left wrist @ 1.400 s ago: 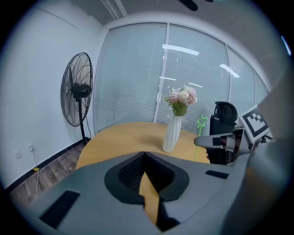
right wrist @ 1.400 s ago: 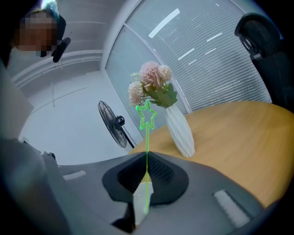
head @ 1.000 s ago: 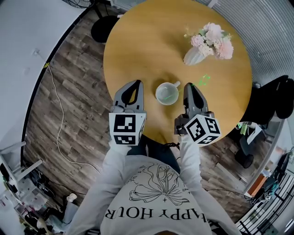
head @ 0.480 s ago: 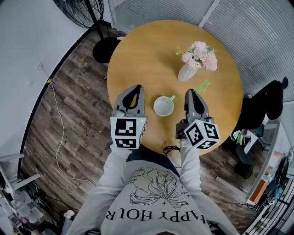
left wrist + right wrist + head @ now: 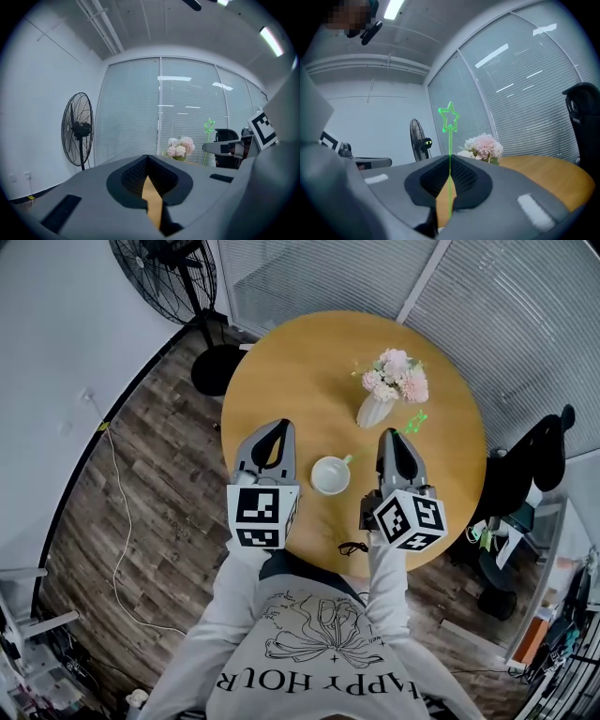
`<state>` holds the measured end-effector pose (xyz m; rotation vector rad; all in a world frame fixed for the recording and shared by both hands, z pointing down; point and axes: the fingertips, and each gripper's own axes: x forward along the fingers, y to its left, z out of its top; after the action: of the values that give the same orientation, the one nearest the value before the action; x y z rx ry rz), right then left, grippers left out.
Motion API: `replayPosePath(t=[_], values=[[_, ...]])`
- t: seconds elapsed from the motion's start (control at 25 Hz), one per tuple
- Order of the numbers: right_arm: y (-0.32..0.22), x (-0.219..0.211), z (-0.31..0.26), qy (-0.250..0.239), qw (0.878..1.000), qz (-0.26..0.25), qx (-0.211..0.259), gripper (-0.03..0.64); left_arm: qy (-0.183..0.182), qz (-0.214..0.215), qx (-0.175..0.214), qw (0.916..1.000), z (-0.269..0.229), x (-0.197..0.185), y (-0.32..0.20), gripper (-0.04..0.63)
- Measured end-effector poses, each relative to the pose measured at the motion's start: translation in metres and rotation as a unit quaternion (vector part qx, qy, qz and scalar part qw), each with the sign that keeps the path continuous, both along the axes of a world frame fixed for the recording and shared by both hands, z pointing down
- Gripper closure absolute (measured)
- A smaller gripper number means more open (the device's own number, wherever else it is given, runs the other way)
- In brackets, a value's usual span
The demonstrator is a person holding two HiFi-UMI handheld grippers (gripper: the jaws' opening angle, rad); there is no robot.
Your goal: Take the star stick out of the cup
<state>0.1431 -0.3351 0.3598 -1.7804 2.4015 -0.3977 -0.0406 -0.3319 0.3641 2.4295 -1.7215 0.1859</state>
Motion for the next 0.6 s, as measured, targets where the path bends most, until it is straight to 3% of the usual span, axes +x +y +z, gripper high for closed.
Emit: replayPosePath(t=[0.6], values=[[0.009,0.003,-0.031,0.015,0.999,0.007,0.033,0.601,-0.002,0.000,0.030,0.9995,-0.028,0.004,0.006,0.591]])
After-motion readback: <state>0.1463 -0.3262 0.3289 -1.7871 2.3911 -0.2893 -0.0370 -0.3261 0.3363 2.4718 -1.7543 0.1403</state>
